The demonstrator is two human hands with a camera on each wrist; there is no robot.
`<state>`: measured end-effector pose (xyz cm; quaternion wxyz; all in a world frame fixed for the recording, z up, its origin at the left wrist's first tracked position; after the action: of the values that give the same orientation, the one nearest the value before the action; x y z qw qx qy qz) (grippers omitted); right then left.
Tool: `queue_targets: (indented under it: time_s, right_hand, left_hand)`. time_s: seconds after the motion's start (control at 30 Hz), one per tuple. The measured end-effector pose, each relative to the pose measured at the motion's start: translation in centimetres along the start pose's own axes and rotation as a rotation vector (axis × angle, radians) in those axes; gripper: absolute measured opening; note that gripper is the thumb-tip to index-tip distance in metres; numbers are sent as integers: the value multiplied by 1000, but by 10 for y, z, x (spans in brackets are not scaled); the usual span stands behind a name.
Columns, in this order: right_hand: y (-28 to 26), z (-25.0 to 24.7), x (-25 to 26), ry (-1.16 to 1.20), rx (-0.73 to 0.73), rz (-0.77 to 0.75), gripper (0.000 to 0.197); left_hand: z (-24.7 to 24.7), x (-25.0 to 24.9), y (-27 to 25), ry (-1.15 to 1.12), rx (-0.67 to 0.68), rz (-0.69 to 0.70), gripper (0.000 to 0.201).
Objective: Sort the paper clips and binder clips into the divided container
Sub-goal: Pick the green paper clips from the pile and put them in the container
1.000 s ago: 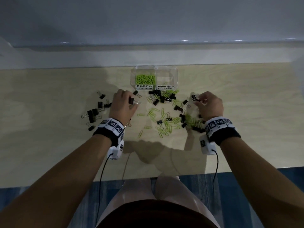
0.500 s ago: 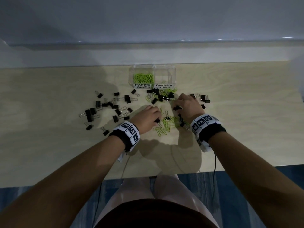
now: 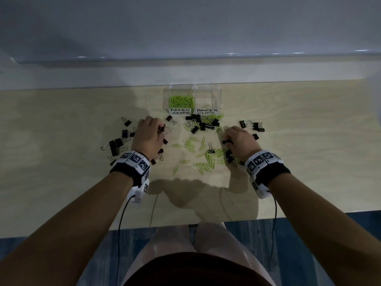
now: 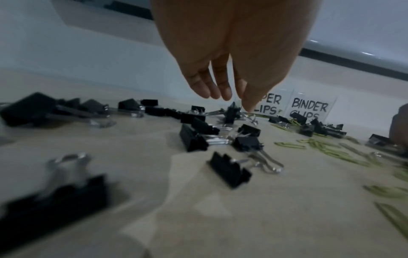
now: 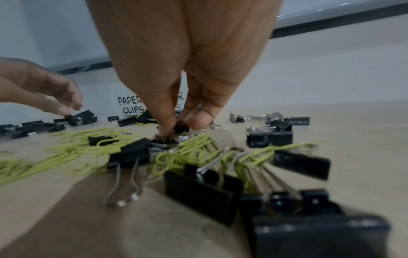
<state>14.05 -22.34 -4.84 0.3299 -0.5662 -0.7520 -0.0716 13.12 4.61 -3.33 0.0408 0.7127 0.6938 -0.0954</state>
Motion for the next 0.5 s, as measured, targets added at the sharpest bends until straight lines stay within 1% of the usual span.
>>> queue_targets:
  time_s: [0.07,0.13,0.2,0.3,0.33,0.4,0.5]
  right_hand:
    - [-1,0,-1,7,-10,0,18]
    - [-1,2,-2,-10,11,3,24]
    - [0,8,-3,-63,58,10,26]
    - [-1,12,-5,-92,78,32,27]
    - [-1,13,-5,-91,79,42,28]
    - [-3,13,-1,-85,72,40,26]
    - [-5,6,6,-24,42,15,15]
  left_hand:
    - [-6,-20,8,-25,-17,39,22]
    - [-6,-54,15,-59,-20,156,28]
    - [2,-87,22,-42,23,264,35]
    - [17,-119,32,42,72,358,43]
    - [23,-124,34,79,85,377,44]
    - [35,-127,37,138,121,368,42]
    - [39,-124,39,99,114,331,33]
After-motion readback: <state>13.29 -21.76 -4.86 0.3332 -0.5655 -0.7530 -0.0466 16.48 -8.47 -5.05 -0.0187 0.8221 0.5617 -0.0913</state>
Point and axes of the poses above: each hand's wrist, its own y-axis towards the middle knuckle, its own z-axis out of the palm, x = y × z, the point moved 8 cm from there along y, towards the middle knuckle, and after that the axes turned 12 degrees about y, right-handed, at the moved point
